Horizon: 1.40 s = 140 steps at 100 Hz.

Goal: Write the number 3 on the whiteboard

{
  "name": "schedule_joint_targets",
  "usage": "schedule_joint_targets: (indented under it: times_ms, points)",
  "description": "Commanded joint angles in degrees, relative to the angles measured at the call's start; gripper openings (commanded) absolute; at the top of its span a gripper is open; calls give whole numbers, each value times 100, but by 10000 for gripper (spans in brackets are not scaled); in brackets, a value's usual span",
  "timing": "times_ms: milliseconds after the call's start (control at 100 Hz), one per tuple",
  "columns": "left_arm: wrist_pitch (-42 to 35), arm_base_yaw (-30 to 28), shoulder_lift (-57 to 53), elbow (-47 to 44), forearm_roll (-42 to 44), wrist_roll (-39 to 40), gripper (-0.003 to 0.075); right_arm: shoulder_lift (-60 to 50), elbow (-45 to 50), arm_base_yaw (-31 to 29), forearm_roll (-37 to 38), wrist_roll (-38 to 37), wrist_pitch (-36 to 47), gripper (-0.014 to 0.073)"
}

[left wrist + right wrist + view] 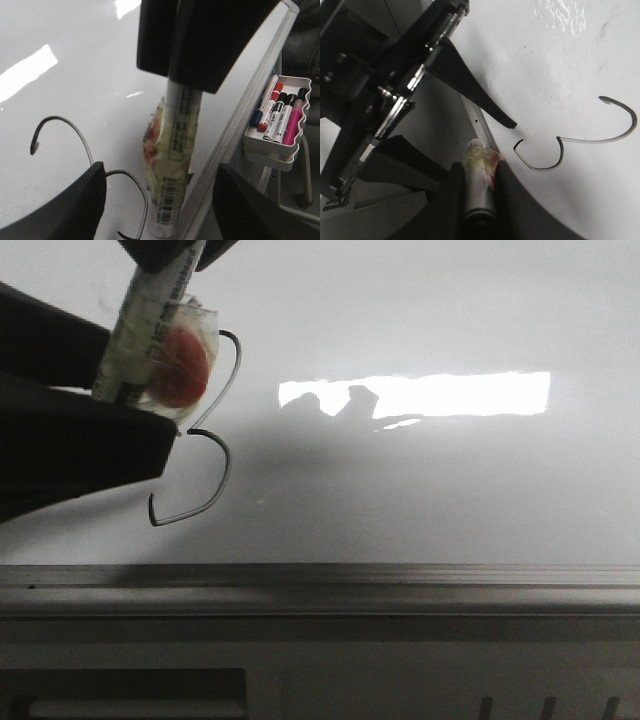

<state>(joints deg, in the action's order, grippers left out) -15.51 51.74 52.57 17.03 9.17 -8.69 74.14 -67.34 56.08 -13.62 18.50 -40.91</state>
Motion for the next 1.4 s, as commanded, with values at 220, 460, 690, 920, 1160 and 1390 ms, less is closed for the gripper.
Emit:
schedule_joint_targets:
  times_ms: [220,460,690,920,1160,1390]
  points:
    - [-642,47,133,169,-157,40,71,-252,-225,-1,-33,46,157,-66]
    - [-606,47,133,169,-157,40,-20,-252,-225,-1,-33,65,139,-60]
    - [-566,47,133,169,-691,78,-20,-263,-225,-49,173,216,288,512]
    - [-309,47,133,169,-4435,42,-20,-550,-340,-577,254,216,422,621]
    - [-141,-254,261,169,-5332,37,-20,-807,-340,-803,254,216,422,595]
    - [402,-913,317,269,-5293,37,-20,-817,-340,-803,254,216,422,595]
